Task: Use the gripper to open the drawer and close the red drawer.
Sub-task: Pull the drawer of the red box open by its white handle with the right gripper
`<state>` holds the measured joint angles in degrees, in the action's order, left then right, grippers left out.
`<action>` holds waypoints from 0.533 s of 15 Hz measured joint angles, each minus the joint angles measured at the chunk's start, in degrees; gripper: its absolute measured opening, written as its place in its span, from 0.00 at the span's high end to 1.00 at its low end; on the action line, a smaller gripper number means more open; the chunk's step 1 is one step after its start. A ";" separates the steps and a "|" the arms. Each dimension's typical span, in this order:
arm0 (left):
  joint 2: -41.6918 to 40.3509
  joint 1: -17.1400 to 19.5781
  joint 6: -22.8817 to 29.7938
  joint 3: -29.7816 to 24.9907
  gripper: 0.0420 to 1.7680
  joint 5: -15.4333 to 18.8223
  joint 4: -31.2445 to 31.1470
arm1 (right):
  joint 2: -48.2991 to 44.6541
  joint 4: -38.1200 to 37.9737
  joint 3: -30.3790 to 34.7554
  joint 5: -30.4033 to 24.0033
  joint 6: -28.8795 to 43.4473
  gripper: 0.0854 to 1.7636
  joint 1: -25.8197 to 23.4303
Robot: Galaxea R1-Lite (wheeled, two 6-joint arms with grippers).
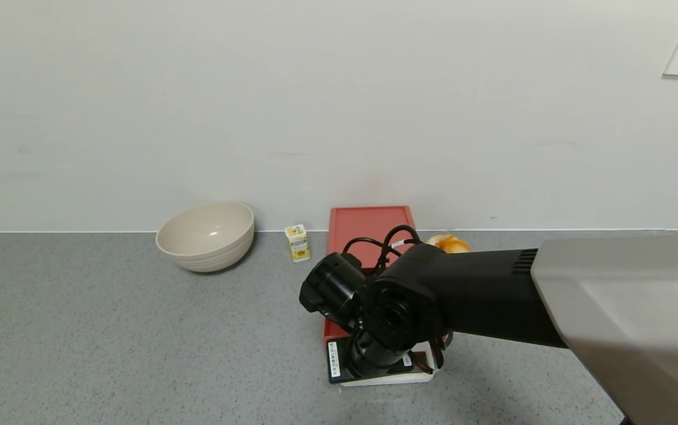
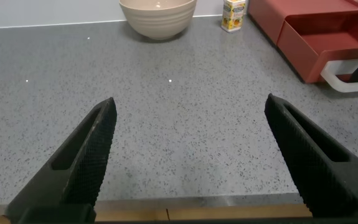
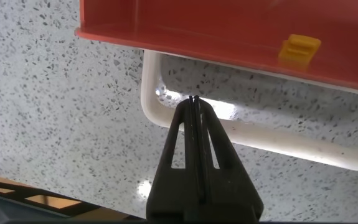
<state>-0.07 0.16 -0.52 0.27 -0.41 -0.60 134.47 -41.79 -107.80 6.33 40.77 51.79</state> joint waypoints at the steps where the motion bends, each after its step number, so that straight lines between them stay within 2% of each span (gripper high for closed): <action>1: 0.00 0.00 0.04 0.00 0.03 0.00 0.00 | -0.16 -0.05 0.35 -0.10 0.39 0.98 0.41; 8: 0.00 0.00 0.01 0.00 0.03 0.00 0.00 | -2.15 0.12 4.08 0.11 0.83 0.98 2.90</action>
<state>-0.07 0.16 -0.51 0.27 -0.41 -0.60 132.33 -41.67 -103.72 6.44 41.59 54.69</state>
